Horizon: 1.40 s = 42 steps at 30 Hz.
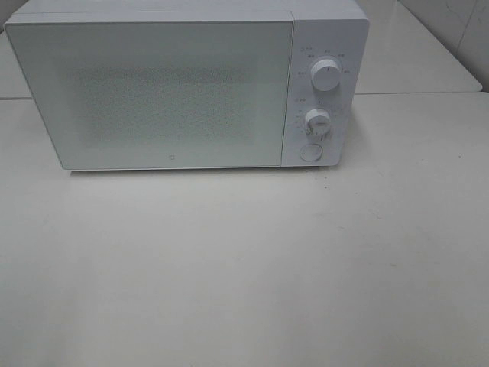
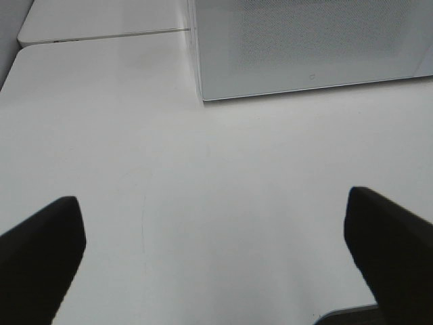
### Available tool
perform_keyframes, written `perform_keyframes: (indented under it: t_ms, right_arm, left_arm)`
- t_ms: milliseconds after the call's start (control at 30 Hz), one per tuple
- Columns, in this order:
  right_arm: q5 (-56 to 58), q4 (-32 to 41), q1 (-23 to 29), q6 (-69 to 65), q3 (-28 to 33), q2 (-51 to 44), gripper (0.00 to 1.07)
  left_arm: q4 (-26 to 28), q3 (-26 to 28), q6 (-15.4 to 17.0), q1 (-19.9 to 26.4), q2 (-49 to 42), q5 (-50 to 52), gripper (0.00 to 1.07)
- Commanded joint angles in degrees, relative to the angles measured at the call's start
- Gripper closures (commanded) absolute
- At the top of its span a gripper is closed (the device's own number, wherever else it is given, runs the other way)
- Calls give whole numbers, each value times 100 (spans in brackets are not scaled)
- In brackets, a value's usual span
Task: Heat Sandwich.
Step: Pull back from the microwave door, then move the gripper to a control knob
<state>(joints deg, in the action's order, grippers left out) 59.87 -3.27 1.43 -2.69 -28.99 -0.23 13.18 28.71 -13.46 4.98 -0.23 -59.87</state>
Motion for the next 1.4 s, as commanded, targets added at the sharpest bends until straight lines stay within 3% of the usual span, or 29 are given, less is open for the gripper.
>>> perform_keyframes:
  t_ms: [33, 1100, 1400]
  right_arm:
    - [-40, -11, -46, 17, 6, -155, 31]
    - [-46, -17, -46, 17, 6, -149, 31]
    - [-166, -17, -46, 17, -355, 281, 31]
  left_arm:
    - [34, -11, 40, 0, -155, 34, 5]
    - [34, -11, 40, 0, -155, 34, 5]
    - [34, -11, 40, 0, -155, 34, 5]
